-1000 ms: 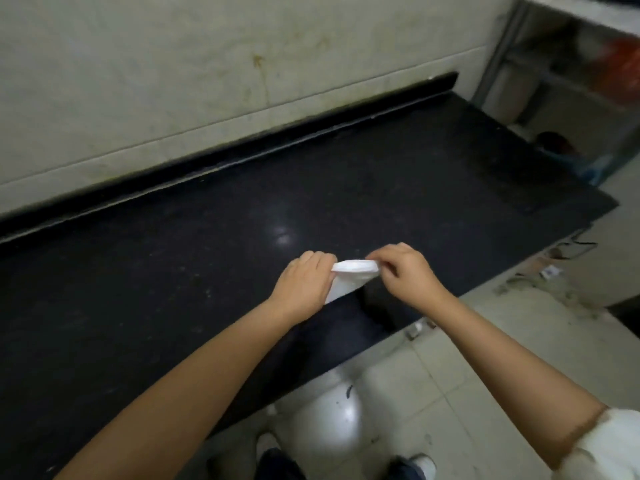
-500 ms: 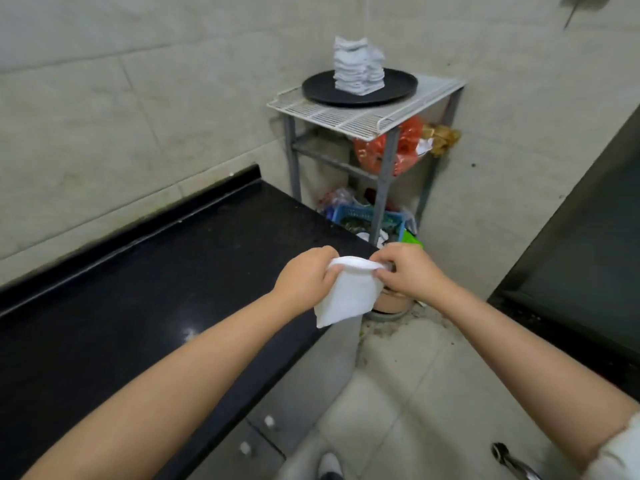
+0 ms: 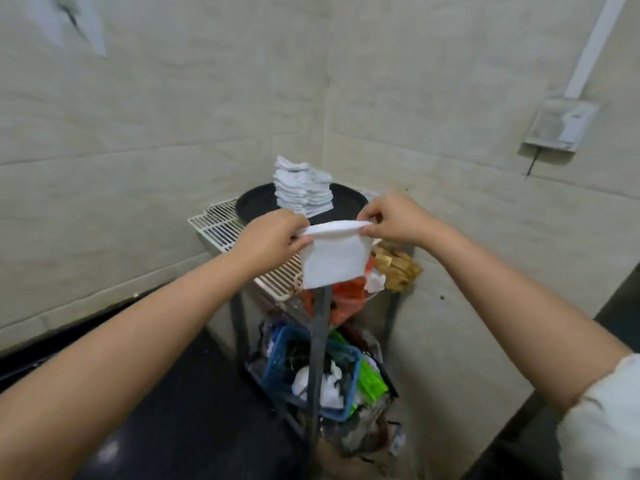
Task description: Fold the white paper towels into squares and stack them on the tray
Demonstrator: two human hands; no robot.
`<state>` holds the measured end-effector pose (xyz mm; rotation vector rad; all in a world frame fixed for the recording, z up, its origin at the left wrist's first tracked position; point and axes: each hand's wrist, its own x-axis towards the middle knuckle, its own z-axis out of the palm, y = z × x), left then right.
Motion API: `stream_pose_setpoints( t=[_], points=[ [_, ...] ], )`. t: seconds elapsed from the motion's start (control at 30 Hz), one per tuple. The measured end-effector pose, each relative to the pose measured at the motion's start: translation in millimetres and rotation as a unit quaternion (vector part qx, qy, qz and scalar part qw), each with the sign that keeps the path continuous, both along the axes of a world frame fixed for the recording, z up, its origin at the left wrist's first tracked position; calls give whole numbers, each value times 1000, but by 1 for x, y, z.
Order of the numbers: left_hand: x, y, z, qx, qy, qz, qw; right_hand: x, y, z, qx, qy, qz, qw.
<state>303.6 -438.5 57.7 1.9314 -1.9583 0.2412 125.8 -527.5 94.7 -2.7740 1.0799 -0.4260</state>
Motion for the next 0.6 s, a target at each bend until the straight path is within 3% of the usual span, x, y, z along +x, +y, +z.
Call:
stream_pose_setpoints(
  t=[0.1,0.27,0.47,0.6],
  points=[
    [10,-56,31,-23,24,34,999,18,-61,25,3,-34,8,999],
    [29,-148,61,-73,165,125,976,63,-165,47,103,-168,-3,980],
    [53,-240,81,-167,114,230,952,125,-272,51,42,-251,71,964],
    [67,-284,50,-99,121,275,949,154,-331,7,91,-220,120,964]
  ],
)
